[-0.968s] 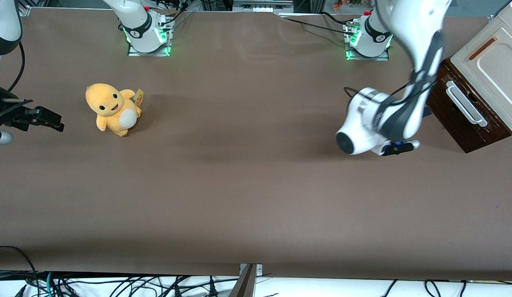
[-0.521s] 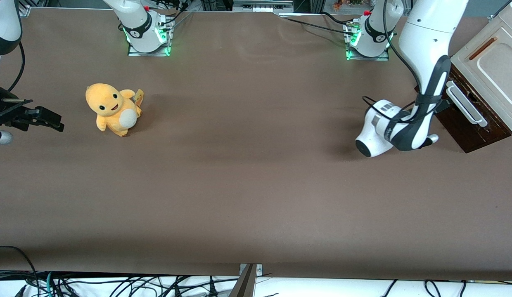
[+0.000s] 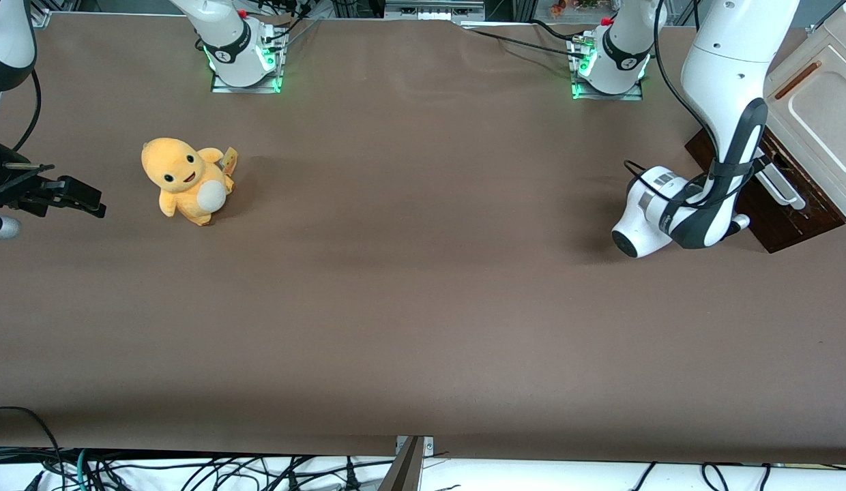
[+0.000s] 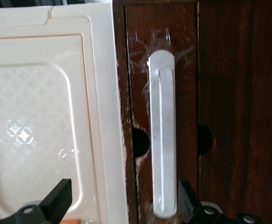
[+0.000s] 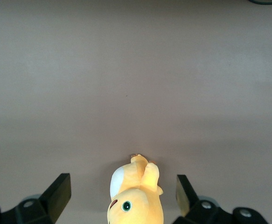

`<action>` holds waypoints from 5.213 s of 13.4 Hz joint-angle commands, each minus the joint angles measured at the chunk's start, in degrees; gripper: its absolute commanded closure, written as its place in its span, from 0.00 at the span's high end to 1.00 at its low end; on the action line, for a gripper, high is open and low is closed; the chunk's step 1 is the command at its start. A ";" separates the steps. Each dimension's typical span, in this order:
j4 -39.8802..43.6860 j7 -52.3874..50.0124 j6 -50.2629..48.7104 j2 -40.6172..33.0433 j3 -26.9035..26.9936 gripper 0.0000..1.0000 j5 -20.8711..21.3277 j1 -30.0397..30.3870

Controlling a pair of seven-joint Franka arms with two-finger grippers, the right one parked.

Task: Open lower drawer with left arm only
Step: 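Move the left gripper to the white drawer handle and grasp it, then pull the white handle outward with the left gripper, sliding the drawer open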

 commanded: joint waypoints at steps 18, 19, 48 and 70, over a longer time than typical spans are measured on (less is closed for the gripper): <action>-7.41 -7.36 6.99 0.57 -0.74 0.17 8.17 5.03; -7.41 -7.36 6.99 0.66 -0.74 0.16 8.17 5.03; 3.13 -6.05 3.13 5.40 -0.83 0.06 1.13 -2.52; 5.86 -3.67 1.02 5.67 -0.83 1.00 -2.65 -4.28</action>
